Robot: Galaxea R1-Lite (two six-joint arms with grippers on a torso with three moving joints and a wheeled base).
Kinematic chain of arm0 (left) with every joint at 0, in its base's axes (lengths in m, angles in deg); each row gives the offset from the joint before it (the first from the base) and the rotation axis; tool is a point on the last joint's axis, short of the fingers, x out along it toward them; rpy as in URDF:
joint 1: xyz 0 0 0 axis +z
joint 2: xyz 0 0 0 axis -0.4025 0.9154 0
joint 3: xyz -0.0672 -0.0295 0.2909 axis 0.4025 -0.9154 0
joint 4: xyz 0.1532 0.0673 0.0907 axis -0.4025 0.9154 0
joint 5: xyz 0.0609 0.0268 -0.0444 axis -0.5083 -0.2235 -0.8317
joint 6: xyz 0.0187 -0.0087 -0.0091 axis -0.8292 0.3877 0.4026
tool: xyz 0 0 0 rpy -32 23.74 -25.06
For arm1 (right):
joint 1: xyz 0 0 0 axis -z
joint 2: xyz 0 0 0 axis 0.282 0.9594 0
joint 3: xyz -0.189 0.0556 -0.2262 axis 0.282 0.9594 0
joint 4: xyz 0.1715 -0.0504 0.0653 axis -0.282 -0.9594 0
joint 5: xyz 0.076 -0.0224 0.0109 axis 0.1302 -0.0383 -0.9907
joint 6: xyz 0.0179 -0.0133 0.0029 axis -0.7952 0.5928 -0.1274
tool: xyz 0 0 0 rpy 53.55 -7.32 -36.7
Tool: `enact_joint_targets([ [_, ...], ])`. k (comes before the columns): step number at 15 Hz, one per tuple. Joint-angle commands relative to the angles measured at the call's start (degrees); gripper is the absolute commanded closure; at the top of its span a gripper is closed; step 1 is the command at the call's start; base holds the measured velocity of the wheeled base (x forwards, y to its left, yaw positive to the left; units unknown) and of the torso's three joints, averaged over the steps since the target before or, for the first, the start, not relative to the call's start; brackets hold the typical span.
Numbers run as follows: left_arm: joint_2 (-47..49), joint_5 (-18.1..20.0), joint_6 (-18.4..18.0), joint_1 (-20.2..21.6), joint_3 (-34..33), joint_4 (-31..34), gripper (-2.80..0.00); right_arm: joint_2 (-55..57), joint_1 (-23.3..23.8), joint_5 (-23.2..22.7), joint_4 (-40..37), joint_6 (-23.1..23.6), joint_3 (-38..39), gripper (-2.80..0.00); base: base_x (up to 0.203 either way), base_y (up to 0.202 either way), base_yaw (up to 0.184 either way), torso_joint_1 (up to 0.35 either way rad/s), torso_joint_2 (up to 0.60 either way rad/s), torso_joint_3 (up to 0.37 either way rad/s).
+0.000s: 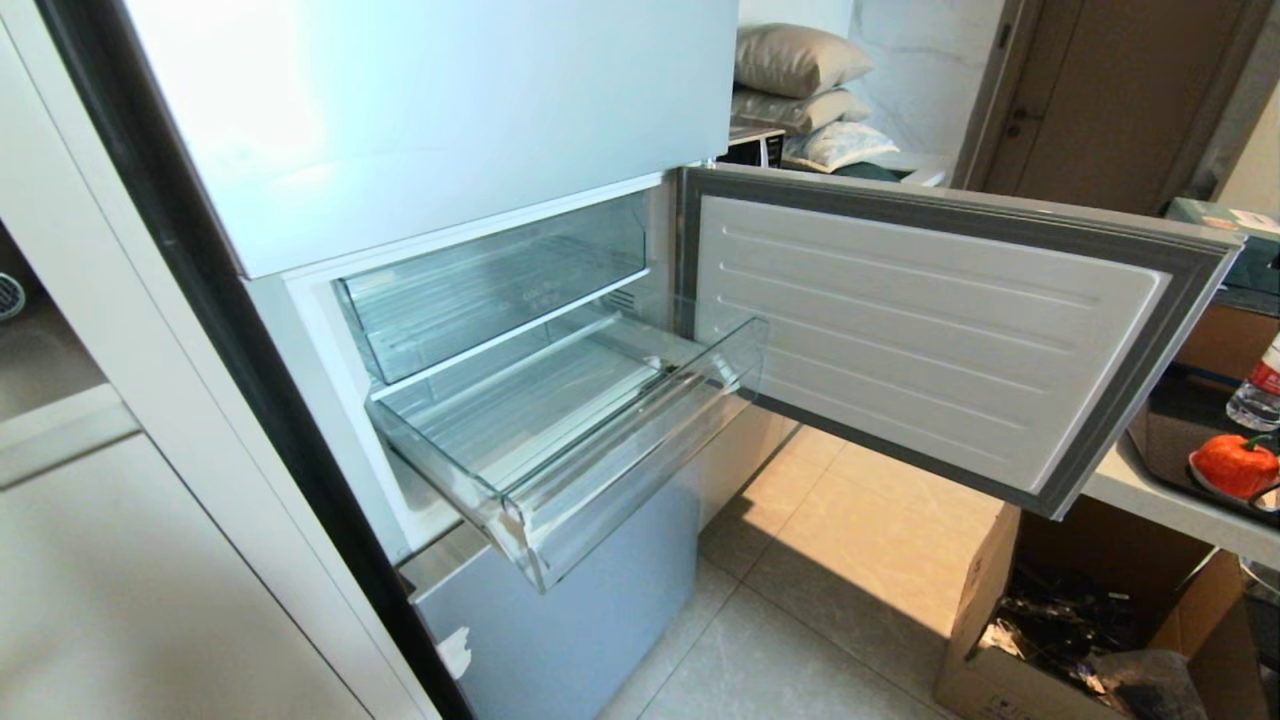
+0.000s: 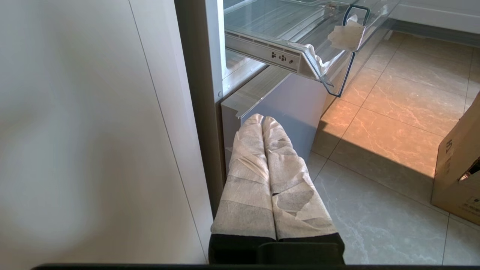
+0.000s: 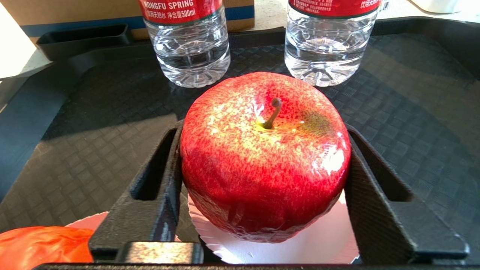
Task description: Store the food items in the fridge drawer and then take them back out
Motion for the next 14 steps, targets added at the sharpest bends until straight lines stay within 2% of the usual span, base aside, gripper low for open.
enact_joint_targets([
  [1,0.0,0.0,0.0,0.0,0.0,0.0,0.0,-0.4,0.0,0.1,0.2,0.0,0.2,0.0,0.0,0.0,0.0,0.0,0.0,0.0],
  [5,0.0,0.0,0.0,0.0,0.0,0.0,0.0,-6.6,0.5,0.3,-0.2,-0.2,2.4,0.0,0.0,0.0,0.0,0.0,0.0,0.0],
  [8,0.0,0.0,0.0,0.0,0.0,0.0,0.0,-16.1,1.2,0.6,-1.5,-0.2,8.3,0.0,0.0,0.0,0.0,0.0,0.0,0.0],
  [11,0.0,0.0,0.0,0.0,0.0,0.0,0.0,-31.0,2.0,0.7,-3.3,-0.1,19.9,0.0,0.0,0.0,0.0,0.0,0.0,0.0],
  [14,0.0,0.0,0.0,0.0,0.0,0.0,0.0,-49.9,2.3,0.4,-4.7,0.2,37.2,0.0,0.0,0.0,0.0,0.0,0.0,0.0],
])
